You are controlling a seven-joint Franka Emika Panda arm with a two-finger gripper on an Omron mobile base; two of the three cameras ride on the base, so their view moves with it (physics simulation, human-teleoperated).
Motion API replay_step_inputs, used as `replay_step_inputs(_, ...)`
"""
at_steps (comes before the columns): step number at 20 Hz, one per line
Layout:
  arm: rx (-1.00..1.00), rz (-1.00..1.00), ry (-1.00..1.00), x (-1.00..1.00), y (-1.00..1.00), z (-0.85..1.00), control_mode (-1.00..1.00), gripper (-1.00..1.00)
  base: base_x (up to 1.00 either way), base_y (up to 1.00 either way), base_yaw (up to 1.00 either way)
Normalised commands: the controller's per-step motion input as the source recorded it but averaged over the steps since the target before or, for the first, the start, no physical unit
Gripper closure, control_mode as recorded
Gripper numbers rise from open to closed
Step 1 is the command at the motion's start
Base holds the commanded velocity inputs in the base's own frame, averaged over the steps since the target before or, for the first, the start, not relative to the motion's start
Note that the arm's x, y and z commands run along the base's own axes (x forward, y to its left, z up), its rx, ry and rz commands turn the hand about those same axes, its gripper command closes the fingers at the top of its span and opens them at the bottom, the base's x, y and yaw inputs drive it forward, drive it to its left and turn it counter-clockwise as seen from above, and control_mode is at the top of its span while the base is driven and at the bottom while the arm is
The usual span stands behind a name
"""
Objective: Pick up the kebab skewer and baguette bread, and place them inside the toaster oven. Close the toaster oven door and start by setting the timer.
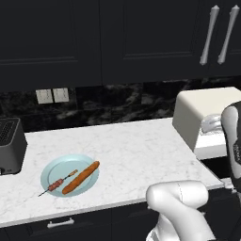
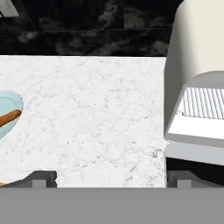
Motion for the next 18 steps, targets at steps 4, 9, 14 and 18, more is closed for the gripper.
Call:
replay_step_inputs(4,0.01,0.0,-0.34,-0.26,-1.0,-0.46,-1.0,-1.0,0.0,0.0,0.0)
replay_step_inputs(9,0.0,-0.18,-0.12,0.19,-0.89,-0.26,-1.0,-1.0,0.0,0.0,0.0)
replay_step_inputs(14,0.0,-0.15,-0.09,0.2,-0.91,-0.32,-1.0,-1.0,0.0,0.0,0.0)
replay_step_inputs(18,0.0,-0.12,-0.07,0.24,-0.74,-0.28,-1.0,-1.0,0.0,0.0,0.0)
